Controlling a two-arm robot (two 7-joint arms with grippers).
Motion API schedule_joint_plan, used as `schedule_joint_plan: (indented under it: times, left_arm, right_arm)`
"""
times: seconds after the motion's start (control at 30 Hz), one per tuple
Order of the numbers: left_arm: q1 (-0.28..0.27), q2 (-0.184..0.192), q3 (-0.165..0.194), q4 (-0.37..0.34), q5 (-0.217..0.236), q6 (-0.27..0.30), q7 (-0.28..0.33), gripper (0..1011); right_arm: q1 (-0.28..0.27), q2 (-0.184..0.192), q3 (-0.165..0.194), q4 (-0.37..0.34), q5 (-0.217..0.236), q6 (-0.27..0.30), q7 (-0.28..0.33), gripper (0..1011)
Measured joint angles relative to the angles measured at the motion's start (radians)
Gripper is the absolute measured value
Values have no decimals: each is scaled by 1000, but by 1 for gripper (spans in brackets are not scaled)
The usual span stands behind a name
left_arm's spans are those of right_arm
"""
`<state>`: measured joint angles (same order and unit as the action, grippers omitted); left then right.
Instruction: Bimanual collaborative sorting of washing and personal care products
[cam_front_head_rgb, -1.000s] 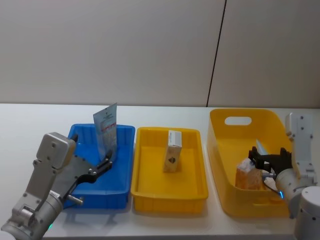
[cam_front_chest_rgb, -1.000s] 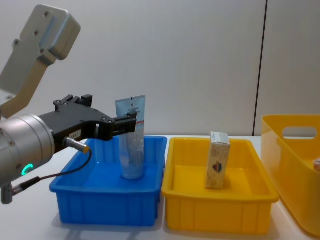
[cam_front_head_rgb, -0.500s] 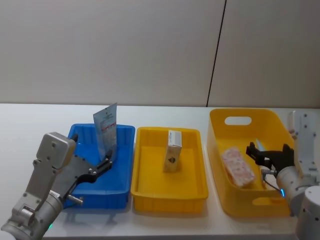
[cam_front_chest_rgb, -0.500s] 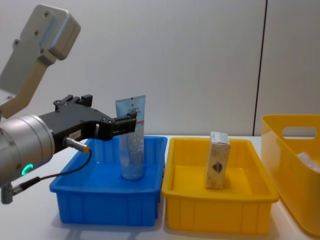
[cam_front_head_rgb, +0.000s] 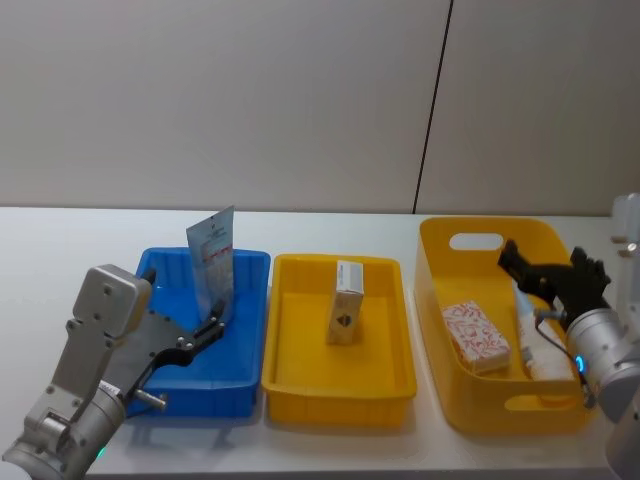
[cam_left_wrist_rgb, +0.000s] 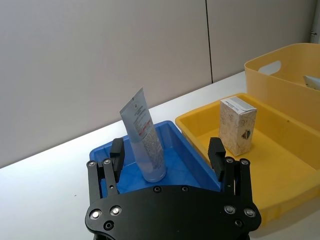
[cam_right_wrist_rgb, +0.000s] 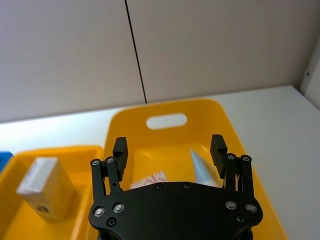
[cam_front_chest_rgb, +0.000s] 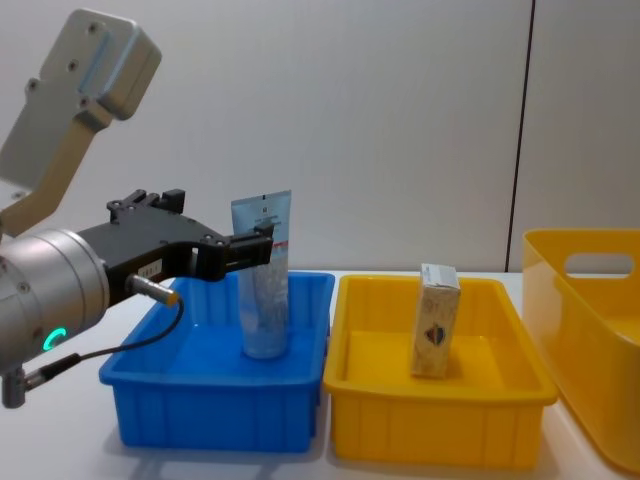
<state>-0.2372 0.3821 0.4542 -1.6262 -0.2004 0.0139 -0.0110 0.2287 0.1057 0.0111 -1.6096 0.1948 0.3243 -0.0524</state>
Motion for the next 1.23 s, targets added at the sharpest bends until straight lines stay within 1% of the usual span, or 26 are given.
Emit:
schedule_joint_plan:
  times: [0.3, 0.47, 0.57, 0.7, 0.8, 0.83, 0.93, 0.97, 1.0, 1.03, 1.13, 1.17, 1.23]
  left_arm:
    - [0, 0, 0, 0, 0, 0, 0, 1002]
    - [0, 0, 0, 0, 0, 0, 0, 1002]
    - [0, 0, 0, 0, 0, 0, 0, 1002]
    - [0, 0, 0, 0, 0, 0, 0, 1002]
    - [0, 0, 0, 0, 0, 0, 0, 1002]
    - [0, 0, 0, 0, 0, 0, 0, 1002]
    - [0, 0, 0, 0, 0, 0, 0, 1002]
    - [0, 0, 0, 0, 0, 0, 0, 1002]
    - [0, 0, 0, 0, 0, 0, 0, 1001]
    - [0, 0, 0, 0, 0, 0, 0, 1001]
    - [0, 0, 0, 0, 0, 0, 0, 1001]
    - [0, 0, 0, 0, 0, 0, 0, 1001]
    - [0, 0, 0, 0, 0, 0, 0, 1001]
  right_arm:
    - [-10, -13, 29, -50, 50, -66, 49, 1003]
    - [-14, -9, 25, -51, 50, -69, 49, 1003]
    - [-23, 0, 15, -56, 52, -78, 52, 1003]
    - [-44, 23, -10, -66, 55, -98, 58, 1003]
    - [-68, 48, -37, -76, 60, -122, 66, 1003]
    - [-81, 62, -53, -82, 62, -134, 70, 1003]
    - [-102, 83, -76, -92, 66, -154, 77, 1003]
    - [-115, 98, -92, -99, 69, -167, 81, 1003]
    - [-120, 103, -98, -101, 69, -172, 83, 1003]
    - [-135, 118, -114, -107, 72, -185, 87, 1003]
    - [-154, 139, -136, -116, 76, -205, 93, 1003]
    - [-168, 153, -152, -122, 79, -217, 97, 1003]
    - [-181, 167, -167, -129, 82, -231, 102, 1003]
